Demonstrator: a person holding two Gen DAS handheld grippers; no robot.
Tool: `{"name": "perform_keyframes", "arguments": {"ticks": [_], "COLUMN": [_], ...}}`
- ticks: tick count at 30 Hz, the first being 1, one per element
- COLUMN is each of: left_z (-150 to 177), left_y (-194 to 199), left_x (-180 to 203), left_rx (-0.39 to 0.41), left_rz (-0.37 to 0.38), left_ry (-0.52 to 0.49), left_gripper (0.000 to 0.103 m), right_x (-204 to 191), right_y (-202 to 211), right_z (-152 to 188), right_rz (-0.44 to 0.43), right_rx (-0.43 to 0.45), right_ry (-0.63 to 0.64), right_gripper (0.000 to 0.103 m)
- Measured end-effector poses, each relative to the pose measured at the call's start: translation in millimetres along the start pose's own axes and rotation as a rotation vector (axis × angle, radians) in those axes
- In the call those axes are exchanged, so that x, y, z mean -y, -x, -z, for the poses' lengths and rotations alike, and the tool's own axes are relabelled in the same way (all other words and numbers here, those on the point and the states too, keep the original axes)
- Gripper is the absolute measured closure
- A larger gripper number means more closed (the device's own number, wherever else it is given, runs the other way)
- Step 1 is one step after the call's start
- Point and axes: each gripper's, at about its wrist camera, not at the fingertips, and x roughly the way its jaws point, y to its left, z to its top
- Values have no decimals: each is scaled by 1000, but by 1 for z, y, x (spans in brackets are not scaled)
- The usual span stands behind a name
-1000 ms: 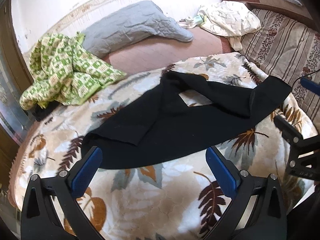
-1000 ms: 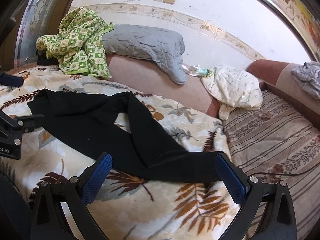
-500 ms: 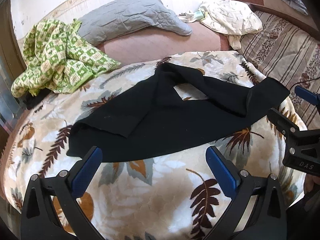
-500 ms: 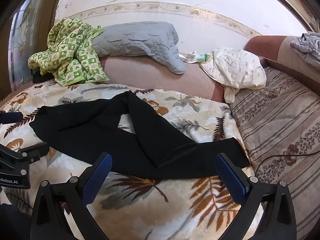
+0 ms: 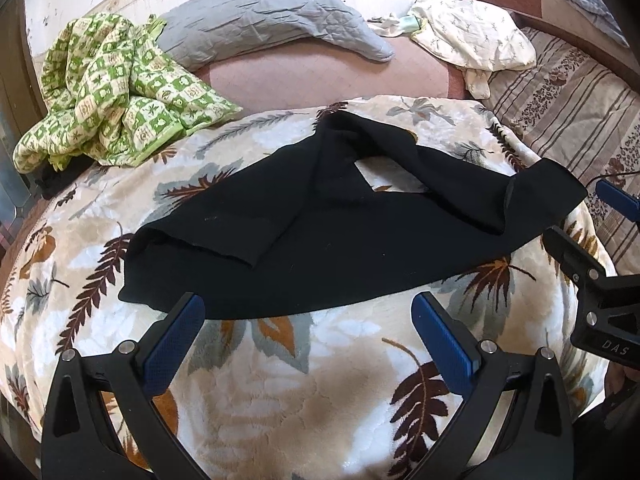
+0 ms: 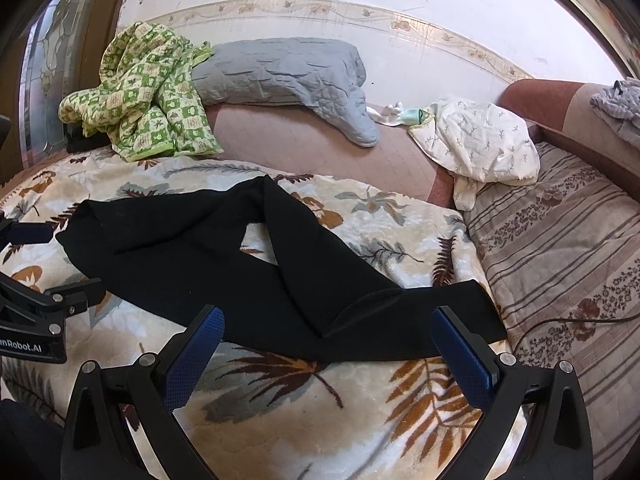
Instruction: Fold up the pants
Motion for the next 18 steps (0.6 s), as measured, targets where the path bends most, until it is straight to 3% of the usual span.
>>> {"name": "perform_keyframes", "arguments": {"ticks": [10, 13, 15, 18], "left_z": [2, 2, 3, 14], "left_y": [-14, -21, -27, -26], "left_x": [-15, -25, -44, -101], "left_rx": [-30, -54, -69, 6], "left_rz": [38, 78, 128, 208], "left_ry": [49, 88, 158, 314], "left_gripper": [0, 0, 0, 0], "right_x": [-12, -17, -20, -22], "right_y": [-11, -15, -17, -20], "right_z": [1, 1, 1, 2], "right_rz": [13, 19, 22, 34], "right_rx": [-27, -37, -41, -49], "right_ry": [26, 40, 45, 57], "right_gripper": [0, 0, 0, 0]}}
